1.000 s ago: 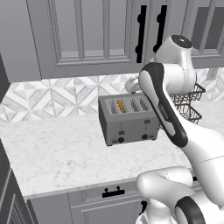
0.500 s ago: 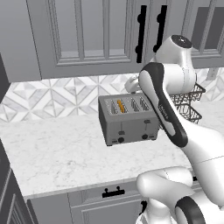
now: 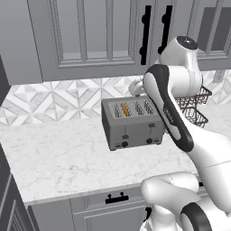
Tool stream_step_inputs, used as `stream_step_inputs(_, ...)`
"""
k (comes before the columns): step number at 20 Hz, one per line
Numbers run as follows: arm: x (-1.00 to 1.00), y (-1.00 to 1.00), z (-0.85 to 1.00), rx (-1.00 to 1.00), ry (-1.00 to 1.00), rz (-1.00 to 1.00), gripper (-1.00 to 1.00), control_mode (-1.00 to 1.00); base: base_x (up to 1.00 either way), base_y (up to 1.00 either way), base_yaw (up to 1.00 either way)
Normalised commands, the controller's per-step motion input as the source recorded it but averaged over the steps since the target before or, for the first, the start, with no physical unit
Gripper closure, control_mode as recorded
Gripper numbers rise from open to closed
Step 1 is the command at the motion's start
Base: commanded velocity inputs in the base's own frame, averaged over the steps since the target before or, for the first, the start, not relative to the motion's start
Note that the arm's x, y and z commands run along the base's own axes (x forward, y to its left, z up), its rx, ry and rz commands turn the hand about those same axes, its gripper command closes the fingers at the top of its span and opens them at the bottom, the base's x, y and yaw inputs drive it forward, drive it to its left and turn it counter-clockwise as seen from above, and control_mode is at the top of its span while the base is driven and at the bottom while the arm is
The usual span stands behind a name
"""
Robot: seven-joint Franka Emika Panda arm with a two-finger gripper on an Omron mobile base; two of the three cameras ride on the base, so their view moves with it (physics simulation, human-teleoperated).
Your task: Start the toaster. Once the lever pops up, take the bread to the plate on the dining counter.
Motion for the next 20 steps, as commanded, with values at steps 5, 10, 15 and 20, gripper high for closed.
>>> stream_step_inputs(5, 0.0, 0.0, 0.0, 0.0, 0.0, 0.0, -1.0, -1.0, 0.0, 0.0, 0.0)
stream_step_inputs(10, 0.0, 0.0, 0.0, 0.0, 0.0, 0.0, -1.0, -1.0, 0.0, 0.0, 0.0)
stream_step_inputs(15, 0.0, 0.0, 0.0, 0.0, 0.0, 0.0, -1.0, -1.0, 0.0, 0.0, 0.0)
stream_step_inputs(20, 0.0, 0.0, 0.0, 0.0, 0.0, 0.0, -1.0, -1.0, 0.0, 0.0, 0.0)
